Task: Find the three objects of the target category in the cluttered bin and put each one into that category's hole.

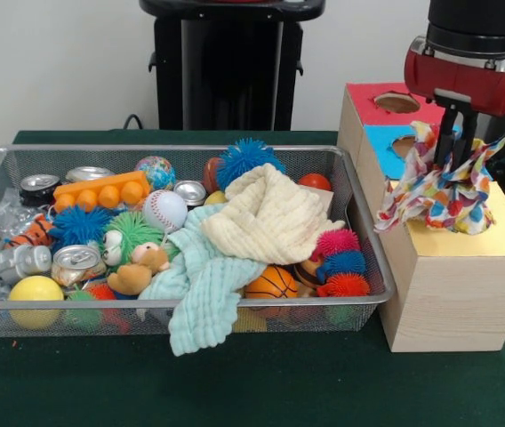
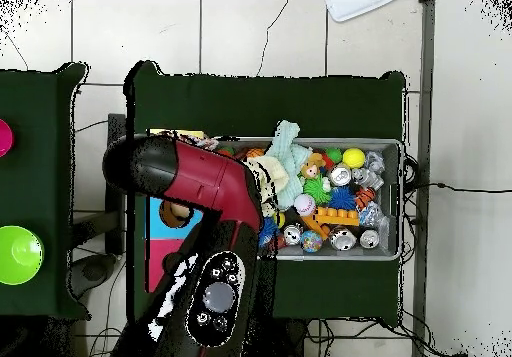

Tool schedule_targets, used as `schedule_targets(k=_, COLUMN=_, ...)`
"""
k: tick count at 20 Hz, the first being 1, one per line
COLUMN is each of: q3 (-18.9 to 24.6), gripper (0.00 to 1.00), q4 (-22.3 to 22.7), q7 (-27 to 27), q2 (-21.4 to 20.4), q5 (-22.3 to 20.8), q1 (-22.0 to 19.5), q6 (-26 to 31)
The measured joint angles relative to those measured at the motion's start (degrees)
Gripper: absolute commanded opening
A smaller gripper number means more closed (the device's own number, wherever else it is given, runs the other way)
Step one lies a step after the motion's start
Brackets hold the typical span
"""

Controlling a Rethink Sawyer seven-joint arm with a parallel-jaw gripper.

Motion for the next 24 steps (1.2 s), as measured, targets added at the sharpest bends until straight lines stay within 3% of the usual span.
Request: schedule_targets(k=24, q3=0.01, gripper=0.0, q4=0.05, q7=0.0, q2=3.05, q5=0.76, q1=1.56, q6=-0.26)
